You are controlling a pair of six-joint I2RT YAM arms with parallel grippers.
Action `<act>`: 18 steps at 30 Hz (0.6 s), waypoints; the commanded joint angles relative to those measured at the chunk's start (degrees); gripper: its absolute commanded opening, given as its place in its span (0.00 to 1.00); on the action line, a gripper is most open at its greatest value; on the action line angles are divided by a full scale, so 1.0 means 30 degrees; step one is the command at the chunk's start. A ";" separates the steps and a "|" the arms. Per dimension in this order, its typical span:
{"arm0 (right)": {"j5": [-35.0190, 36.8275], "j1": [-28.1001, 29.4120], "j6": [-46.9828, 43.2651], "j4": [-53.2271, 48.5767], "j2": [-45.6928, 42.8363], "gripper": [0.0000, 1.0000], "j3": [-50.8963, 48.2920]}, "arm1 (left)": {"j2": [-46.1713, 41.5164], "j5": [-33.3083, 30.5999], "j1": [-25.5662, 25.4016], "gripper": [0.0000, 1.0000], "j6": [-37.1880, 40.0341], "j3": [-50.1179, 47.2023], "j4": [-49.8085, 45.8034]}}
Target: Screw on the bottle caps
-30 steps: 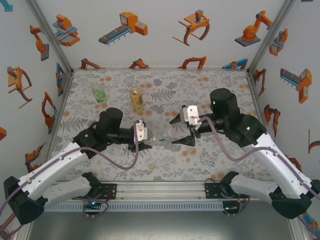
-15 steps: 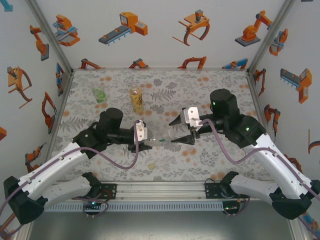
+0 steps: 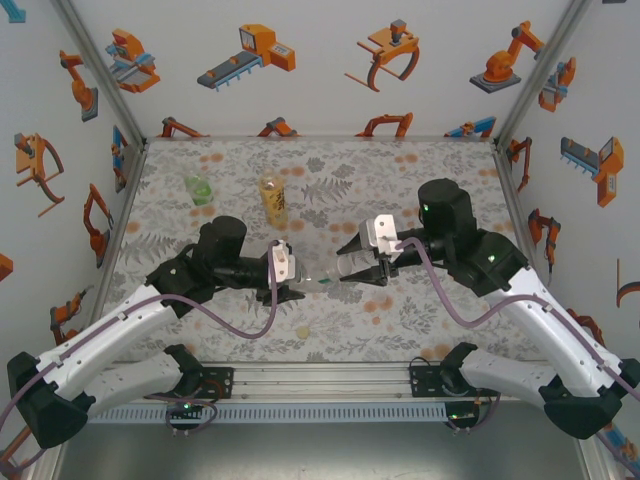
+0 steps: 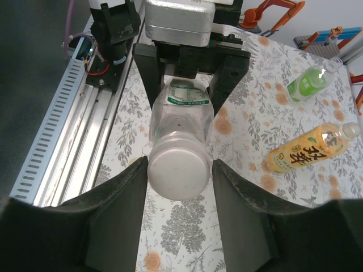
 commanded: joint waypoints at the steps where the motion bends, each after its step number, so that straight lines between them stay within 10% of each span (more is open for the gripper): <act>1: -0.0148 0.0106 0.0163 0.0613 -0.0204 0.43 -0.0217 | -0.0144 0.0524 -0.0073 0.00 -0.0190 0.0306 0.0128; 18: 0.5969 0.0114 1.4485 0.5764 -0.1568 0.10 -0.3609 | 0.1696 -0.2346 -0.0073 0.00 -0.0353 -0.0283 0.4631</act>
